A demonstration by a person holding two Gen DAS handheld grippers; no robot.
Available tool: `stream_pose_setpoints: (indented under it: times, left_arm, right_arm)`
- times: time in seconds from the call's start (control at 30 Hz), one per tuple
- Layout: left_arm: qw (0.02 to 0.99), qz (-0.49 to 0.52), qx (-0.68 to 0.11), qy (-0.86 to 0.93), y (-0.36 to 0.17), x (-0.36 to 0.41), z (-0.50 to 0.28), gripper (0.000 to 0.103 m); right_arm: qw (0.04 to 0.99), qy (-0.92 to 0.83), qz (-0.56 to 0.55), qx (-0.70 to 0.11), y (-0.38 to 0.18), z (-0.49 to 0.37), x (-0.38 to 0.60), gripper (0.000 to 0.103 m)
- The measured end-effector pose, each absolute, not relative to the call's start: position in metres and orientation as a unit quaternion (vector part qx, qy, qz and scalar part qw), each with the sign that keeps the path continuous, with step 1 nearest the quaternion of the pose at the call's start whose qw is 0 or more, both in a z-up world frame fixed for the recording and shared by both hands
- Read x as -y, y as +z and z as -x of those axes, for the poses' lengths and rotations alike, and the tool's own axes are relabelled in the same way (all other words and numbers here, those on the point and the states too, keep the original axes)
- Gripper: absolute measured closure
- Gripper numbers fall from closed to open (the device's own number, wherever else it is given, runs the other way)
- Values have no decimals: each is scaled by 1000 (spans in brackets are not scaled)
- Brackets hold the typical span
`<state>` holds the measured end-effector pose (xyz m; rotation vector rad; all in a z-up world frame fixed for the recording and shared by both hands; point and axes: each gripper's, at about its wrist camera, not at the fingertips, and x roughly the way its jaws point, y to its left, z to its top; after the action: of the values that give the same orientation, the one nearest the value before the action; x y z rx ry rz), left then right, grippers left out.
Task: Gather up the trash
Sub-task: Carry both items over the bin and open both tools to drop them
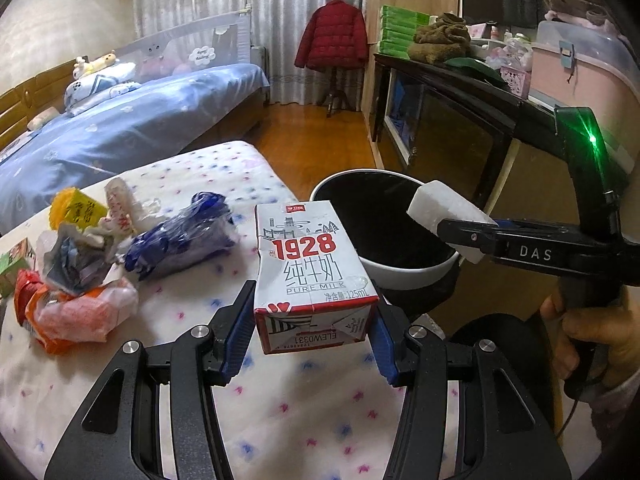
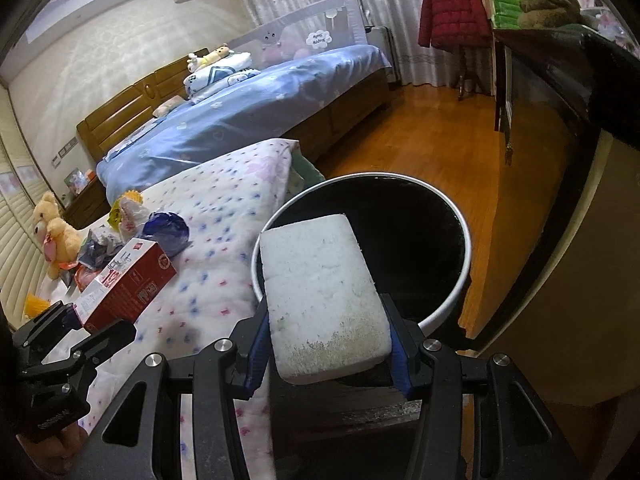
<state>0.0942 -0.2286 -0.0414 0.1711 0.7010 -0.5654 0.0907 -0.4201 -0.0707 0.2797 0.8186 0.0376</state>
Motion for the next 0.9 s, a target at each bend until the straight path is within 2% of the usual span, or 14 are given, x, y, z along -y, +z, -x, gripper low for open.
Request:
stream_pose_setpoints:
  times: [0.9]
  left_arm:
    - [871, -103, -361, -316, -49, 288, -130, 52]
  right_arm:
    - [899, -16, -137, -417, -87, -119, 455, 53]
